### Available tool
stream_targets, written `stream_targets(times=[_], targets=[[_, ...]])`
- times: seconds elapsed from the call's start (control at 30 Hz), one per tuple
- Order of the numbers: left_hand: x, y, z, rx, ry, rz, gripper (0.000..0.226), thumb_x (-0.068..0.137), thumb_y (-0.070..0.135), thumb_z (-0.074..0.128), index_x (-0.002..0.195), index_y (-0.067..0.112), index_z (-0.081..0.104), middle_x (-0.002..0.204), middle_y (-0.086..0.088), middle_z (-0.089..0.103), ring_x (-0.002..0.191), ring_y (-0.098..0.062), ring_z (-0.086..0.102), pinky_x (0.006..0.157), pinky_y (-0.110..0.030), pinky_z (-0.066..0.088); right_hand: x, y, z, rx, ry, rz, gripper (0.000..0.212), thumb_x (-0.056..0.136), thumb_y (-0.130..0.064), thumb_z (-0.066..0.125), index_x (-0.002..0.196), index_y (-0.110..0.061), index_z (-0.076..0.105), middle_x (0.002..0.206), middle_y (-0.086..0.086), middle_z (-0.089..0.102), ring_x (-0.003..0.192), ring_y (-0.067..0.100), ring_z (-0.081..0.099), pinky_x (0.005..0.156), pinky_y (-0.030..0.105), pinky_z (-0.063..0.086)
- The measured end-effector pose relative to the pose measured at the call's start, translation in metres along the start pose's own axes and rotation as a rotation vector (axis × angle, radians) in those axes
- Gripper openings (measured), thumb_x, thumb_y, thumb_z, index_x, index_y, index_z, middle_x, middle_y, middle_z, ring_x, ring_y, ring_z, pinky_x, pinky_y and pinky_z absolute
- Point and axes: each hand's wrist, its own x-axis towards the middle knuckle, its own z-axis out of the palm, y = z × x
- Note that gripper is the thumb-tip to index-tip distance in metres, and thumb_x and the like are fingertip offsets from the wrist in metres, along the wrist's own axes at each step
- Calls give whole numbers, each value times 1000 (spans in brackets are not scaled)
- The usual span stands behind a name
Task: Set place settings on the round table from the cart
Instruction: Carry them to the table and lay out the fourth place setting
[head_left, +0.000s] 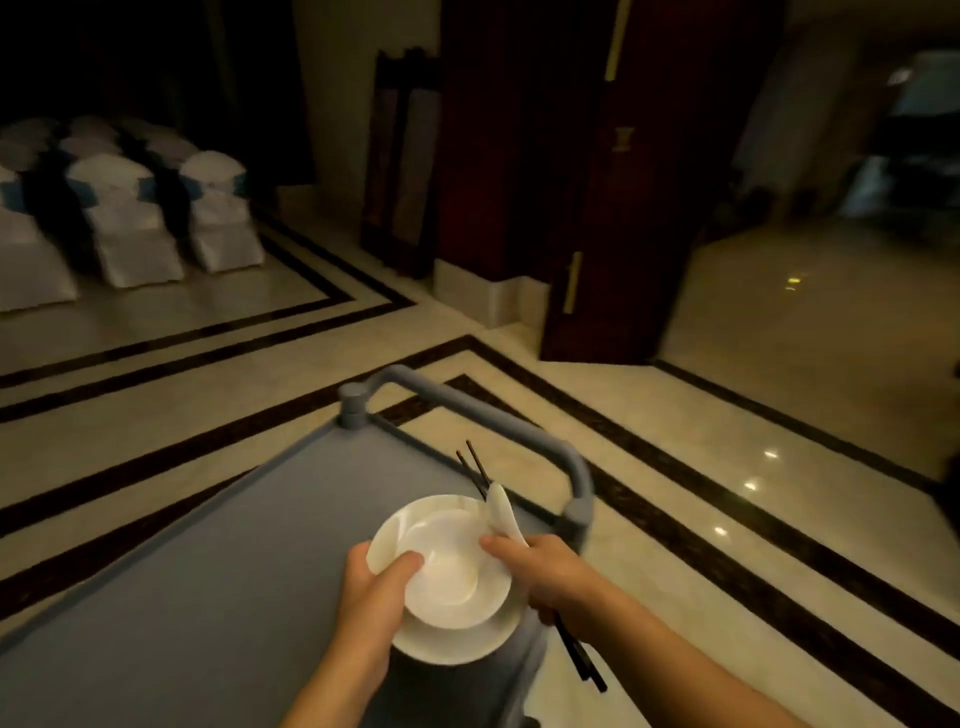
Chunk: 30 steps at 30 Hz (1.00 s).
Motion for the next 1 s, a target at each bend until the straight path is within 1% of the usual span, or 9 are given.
stream_targets(times=[0.07, 0.1, 0.23, 0.33, 0.4, 0.57, 0.73, 0.9, 1.0], targets=[[-10, 3, 34, 30, -92, 4, 21, 80, 7, 69, 94, 19, 58, 94, -7, 67, 86, -24, 65, 68, -36, 51, -15, 12, -37, 46, 48, 52, 59, 67, -70, 68, 99, -21, 68, 85, -1, 72, 54, 8, 64, 45, 19, 48], [-16, 5, 52, 46, -146, 9, 22, 78, 8, 71, 95, 16, 60, 92, -9, 68, 85, -24, 66, 66, -35, 51, -23, 20, -56, 67, 77, 84, 58, 66, -71, 67, 98, -21, 68, 85, 0, 71, 53, 8, 59, 44, 19, 43], [-40, 13, 136, 101, -319, -7, 17, 80, -4, 68, 84, 11, 61, 80, -9, 67, 77, -25, 64, 64, -33, 49, -57, 56, -133, 169, 207, 181, 55, 71, -69, 64, 96, -21, 65, 104, 7, 71, 69, 14, 57, 55, 25, 43], [-66, 12, 208, 127, -450, -22, 27, 83, -5, 67, 106, 4, 57, 94, -16, 65, 89, -31, 61, 79, -38, 48, -85, 89, -193, 240, 334, 215, 62, 72, -69, 63, 110, -20, 64, 105, 3, 68, 73, 13, 61, 55, 23, 46], [-88, 8, 256, 141, -503, -24, 32, 83, -1, 69, 111, 5, 55, 100, -18, 63, 95, -33, 61, 86, -41, 47, -104, 111, -233, 294, 405, 223, 64, 73, -69, 62, 115, -21, 63, 105, 1, 66, 74, 13, 60, 54, 22, 45], [-140, -7, 366, 192, -673, -30, 30, 79, 0, 71, 106, 4, 57, 98, -14, 63, 89, -31, 62, 72, -36, 48, -147, 172, -320, 422, 579, 222, 64, 77, -64, 64, 116, -14, 61, 110, 4, 64, 78, 15, 58, 61, 24, 44], [-192, -34, 454, 327, -821, -90, 44, 78, 14, 75, 114, 14, 50, 103, -9, 58, 101, -35, 57, 95, -50, 48, -190, 233, -378, 545, 694, 277, 61, 76, -66, 64, 112, -17, 58, 112, 6, 62, 68, 13, 48, 49, 20, 39], [-246, -51, 529, 382, -987, -111, 43, 80, 18, 71, 116, 12, 49, 102, -12, 57, 94, -32, 56, 78, -42, 48, -227, 281, -426, 630, 870, 378, 55, 76, -69, 62, 99, -20, 55, 104, 5, 63, 65, 11, 50, 48, 19, 42], [-272, -61, 576, 419, -1123, -104, 43, 82, 18, 68, 119, 10, 49, 107, -15, 59, 97, -35, 59, 80, -46, 52, -245, 301, -453, 655, 980, 418, 58, 76, -69, 62, 103, -18, 58, 95, 5, 65, 56, 9, 48, 43, 19, 40]])
